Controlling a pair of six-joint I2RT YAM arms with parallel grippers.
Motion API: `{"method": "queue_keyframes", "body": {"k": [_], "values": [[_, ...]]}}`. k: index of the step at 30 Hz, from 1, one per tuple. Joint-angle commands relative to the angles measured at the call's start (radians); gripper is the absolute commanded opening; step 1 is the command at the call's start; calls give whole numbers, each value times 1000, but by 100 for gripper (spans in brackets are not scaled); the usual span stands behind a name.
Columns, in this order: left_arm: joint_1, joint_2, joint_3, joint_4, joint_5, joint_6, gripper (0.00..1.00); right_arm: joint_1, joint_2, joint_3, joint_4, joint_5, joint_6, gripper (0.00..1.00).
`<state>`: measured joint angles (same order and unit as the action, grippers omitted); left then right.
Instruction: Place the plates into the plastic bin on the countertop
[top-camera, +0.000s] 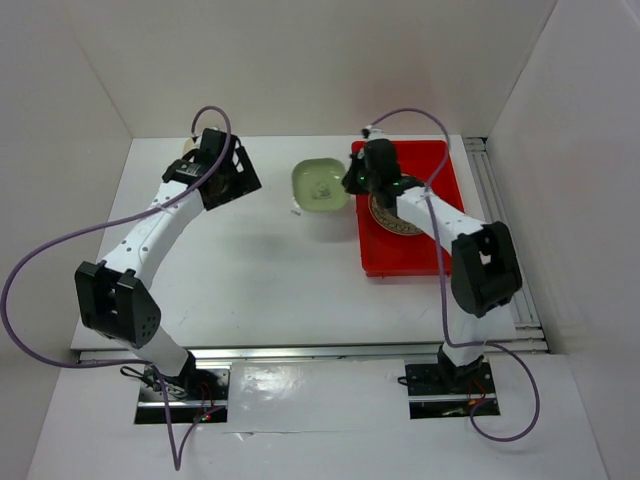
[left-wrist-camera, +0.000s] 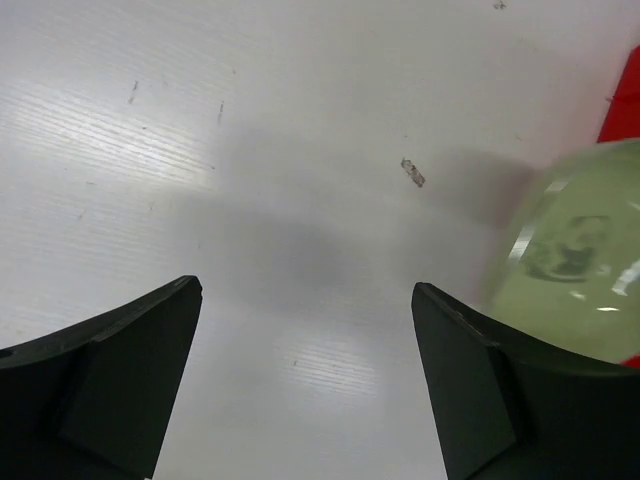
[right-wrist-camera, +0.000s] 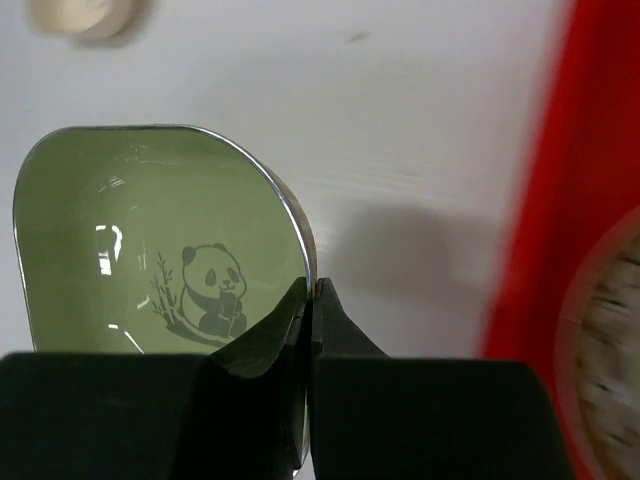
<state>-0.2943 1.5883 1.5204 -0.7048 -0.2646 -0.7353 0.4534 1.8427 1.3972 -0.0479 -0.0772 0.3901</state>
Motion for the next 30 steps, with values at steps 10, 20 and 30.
{"method": "queue_keyframes", "body": {"k": [10, 20, 30], "values": [[211, 165, 217, -28, 70, 89, 100, -409, -312, -225, -104, 315, 9, 0], [300, 508, 604, -48, 155, 169, 100, -502, -208, -256, 6, 188, 18, 8], [446, 677, 733, -41, 180, 137, 100, -362, -307, -238, 39, 142, -34, 100]]}}
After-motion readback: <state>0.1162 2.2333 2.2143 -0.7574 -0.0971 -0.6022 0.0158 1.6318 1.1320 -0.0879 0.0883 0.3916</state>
